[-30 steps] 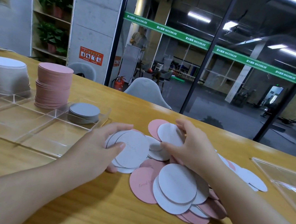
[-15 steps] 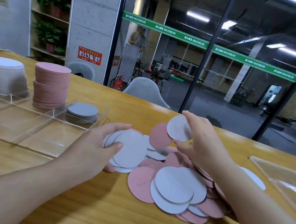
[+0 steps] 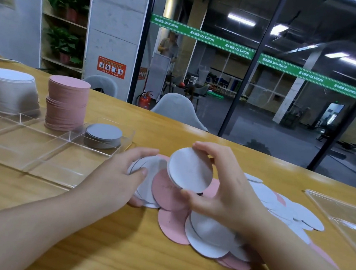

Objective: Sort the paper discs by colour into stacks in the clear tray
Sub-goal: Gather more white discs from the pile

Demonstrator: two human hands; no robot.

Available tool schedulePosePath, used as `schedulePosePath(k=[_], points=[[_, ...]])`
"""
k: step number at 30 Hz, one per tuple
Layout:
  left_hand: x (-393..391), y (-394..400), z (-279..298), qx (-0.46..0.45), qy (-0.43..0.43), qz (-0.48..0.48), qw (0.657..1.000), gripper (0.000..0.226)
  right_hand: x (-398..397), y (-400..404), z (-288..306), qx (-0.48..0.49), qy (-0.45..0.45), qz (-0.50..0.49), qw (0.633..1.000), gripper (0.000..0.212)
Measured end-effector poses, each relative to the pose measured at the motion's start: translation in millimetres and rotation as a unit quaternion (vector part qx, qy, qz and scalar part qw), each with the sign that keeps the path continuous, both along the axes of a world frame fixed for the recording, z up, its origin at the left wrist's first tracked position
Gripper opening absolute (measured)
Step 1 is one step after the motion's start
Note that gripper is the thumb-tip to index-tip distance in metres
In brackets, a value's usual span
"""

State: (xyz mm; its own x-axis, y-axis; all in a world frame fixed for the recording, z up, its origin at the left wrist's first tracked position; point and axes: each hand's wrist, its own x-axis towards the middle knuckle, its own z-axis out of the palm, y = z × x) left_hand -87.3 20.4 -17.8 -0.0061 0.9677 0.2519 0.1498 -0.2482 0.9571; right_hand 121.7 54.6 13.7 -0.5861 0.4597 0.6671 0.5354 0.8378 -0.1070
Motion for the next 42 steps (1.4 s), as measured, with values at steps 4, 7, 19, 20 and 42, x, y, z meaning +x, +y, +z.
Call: schedulePosePath(k=[4,7,19,20,42], points=[[0,0,-1,0.031,-0.040,0.007,0.999,0.047,-8,-1,-4,0.006,-0.014,0.004,1.000,0.072],[0,-5,2,0.098,-0.030,0.045,0.994,0.046,-10,2,-6,0.045,0.023,-0.014,0.999,0.069],[3,-5,3,0.132,0.005,0.000,0.991,0.040,-20,2,-13,0.061,-0.012,0.045,0.997,0.071],[3,-5,3,0.137,0.020,0.007,0.990,0.044,-20,1,-10,0.060,-0.025,0.048,0.997,0.071],[4,-12,4,0.194,0.227,0.012,0.954,0.037,-9,24,0,-0.287,-0.165,-0.230,0.915,0.057]])
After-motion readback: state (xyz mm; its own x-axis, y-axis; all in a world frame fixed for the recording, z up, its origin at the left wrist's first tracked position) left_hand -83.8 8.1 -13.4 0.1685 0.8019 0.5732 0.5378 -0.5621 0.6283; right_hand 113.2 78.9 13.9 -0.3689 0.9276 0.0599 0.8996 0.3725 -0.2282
